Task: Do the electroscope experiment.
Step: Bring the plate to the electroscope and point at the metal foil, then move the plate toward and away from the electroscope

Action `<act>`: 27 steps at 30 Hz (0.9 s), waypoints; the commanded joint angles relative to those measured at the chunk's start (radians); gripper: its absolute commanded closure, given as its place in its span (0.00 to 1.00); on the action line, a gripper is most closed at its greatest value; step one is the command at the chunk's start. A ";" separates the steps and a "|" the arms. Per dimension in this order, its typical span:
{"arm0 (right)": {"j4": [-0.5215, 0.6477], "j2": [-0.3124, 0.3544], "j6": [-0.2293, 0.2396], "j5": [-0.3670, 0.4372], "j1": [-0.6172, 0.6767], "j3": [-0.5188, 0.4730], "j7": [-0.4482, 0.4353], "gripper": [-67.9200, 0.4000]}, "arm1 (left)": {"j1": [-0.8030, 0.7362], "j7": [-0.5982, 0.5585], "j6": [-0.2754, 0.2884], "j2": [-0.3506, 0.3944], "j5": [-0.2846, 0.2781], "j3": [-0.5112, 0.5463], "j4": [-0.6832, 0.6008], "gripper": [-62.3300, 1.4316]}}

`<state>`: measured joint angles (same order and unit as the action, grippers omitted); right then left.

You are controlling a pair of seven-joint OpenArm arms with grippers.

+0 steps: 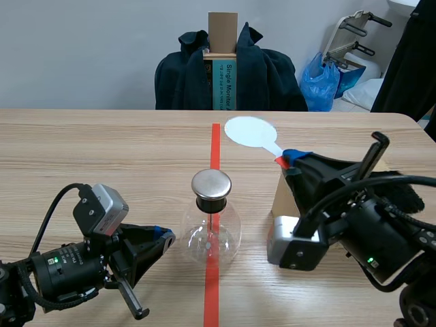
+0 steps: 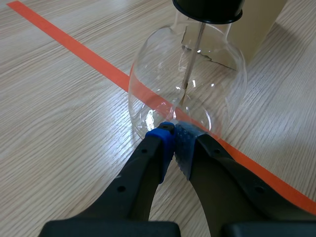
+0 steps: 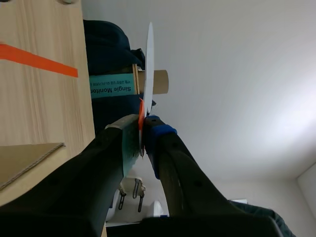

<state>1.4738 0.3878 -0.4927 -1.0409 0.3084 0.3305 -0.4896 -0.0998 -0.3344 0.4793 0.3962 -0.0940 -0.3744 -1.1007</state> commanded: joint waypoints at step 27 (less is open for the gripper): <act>-0.003 -0.011 -0.015 -0.049 0.036 -0.004 -0.243 0.98 | 0.006 -0.014 0.003 -0.002 -0.010 0.002 -0.018 0.93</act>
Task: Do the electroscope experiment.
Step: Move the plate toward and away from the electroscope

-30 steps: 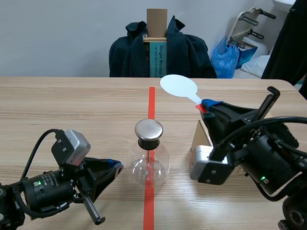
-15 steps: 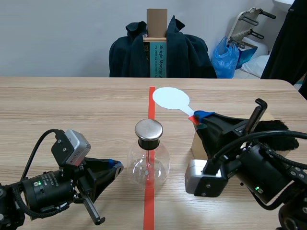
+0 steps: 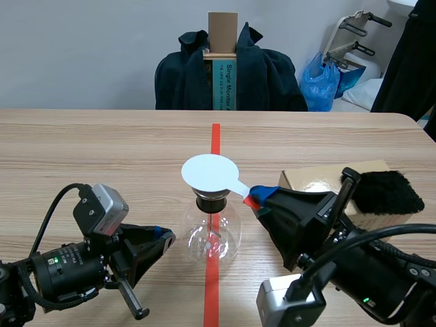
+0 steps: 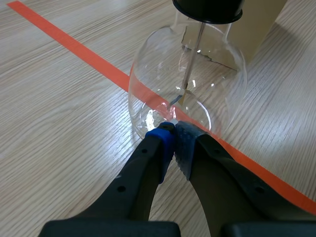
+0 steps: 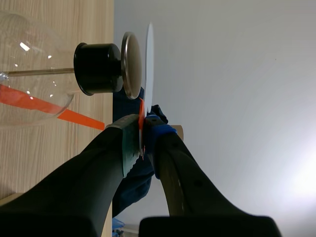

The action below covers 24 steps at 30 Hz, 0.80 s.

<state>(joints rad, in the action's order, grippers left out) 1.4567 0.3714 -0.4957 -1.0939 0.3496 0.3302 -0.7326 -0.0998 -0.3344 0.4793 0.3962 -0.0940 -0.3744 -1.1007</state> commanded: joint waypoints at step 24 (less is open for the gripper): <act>0.014 0.003 -0.019 -0.006 0.000 -0.003 0.099 0.98 | 0.006 -0.014 0.003 -0.002 -0.010 0.002 -0.018 0.93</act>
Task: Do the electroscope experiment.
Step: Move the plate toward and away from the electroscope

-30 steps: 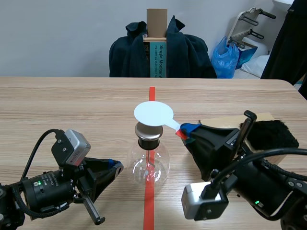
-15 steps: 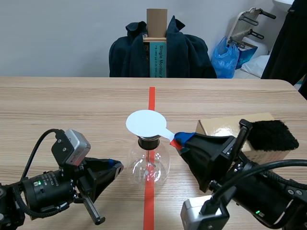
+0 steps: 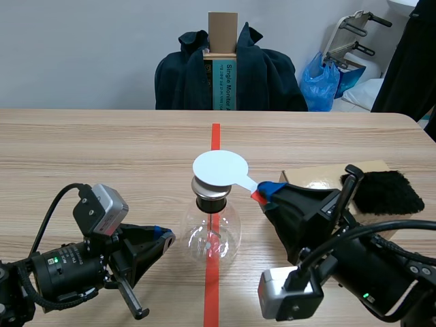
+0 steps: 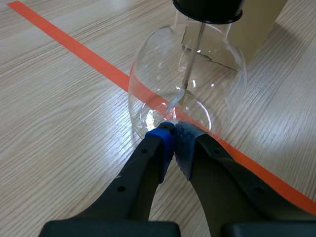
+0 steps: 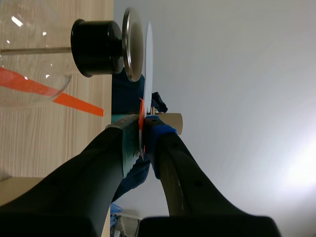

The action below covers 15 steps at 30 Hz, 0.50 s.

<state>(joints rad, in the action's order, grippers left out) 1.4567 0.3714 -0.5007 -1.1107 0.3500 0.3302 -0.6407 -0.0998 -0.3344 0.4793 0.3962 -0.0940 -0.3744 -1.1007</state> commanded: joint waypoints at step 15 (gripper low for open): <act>0.014 0.003 -0.015 0.010 -0.001 -0.004 0.265 0.98 | 0.006 -0.014 0.003 -0.002 -0.010 0.002 -0.018 0.93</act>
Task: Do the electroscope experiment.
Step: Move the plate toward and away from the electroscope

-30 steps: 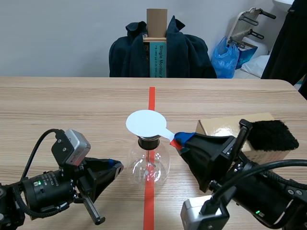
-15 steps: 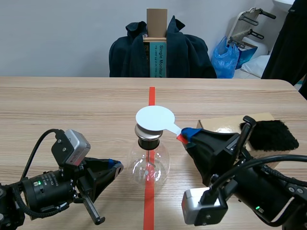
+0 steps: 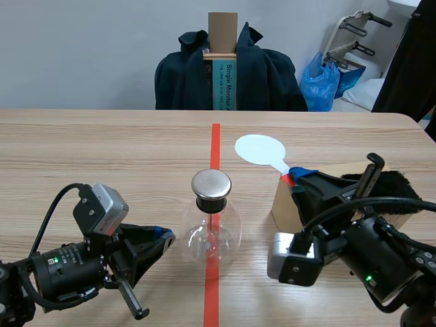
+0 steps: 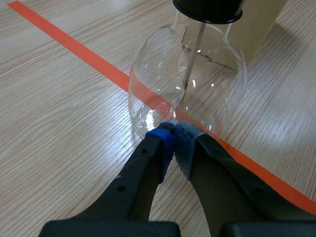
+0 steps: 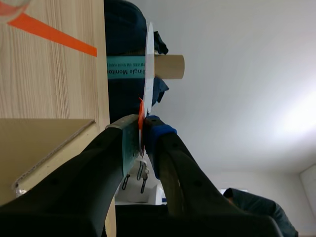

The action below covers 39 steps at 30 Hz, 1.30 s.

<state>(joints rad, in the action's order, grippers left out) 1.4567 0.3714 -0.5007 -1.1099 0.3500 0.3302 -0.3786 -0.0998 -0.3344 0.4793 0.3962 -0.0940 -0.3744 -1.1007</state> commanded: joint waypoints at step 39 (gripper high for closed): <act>0.015 0.002 -0.059 -0.014 -0.001 -0.003 -0.349 0.98 | 0.006 -0.014 0.003 -0.002 -0.010 0.002 -0.018 0.93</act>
<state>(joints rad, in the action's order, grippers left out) 1.4567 0.3714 -0.5457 -1.1339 0.3500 0.3294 -0.7292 -0.0998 -0.3344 0.4793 0.3962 -0.0940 -0.3744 -1.1007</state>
